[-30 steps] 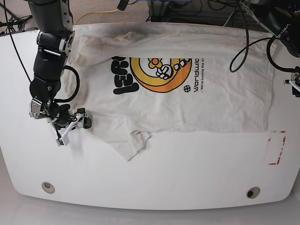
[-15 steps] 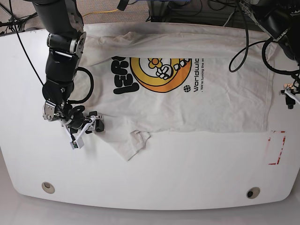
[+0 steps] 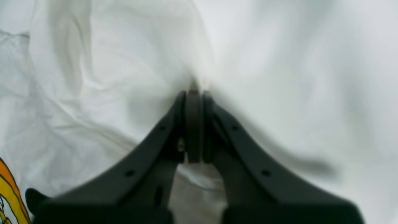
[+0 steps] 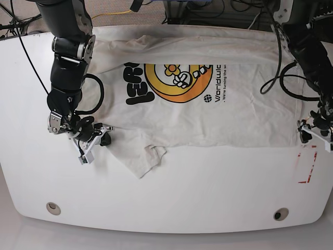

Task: Fold the T-shirt properly
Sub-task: 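Move both grippers to the shirt's hem edge and grasp it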

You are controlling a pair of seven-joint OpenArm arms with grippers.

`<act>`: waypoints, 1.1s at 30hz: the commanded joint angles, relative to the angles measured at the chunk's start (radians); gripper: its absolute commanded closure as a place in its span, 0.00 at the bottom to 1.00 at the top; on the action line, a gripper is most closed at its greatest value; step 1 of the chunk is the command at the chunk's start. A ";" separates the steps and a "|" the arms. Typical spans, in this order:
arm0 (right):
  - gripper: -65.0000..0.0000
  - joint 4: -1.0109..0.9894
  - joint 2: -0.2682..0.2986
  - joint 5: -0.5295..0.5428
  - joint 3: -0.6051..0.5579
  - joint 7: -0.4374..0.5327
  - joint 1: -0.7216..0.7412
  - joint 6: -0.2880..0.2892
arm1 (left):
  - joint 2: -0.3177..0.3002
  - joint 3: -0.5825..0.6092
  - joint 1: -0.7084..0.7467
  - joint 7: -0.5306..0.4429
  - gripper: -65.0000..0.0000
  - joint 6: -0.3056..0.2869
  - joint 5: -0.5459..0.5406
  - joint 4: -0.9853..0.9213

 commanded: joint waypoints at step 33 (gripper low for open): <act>1.00 0.019 0.026 0.001 0.003 0.002 0.022 0.002 | 0.034 0.151 -0.122 -0.242 0.94 -0.001 -0.005 -0.349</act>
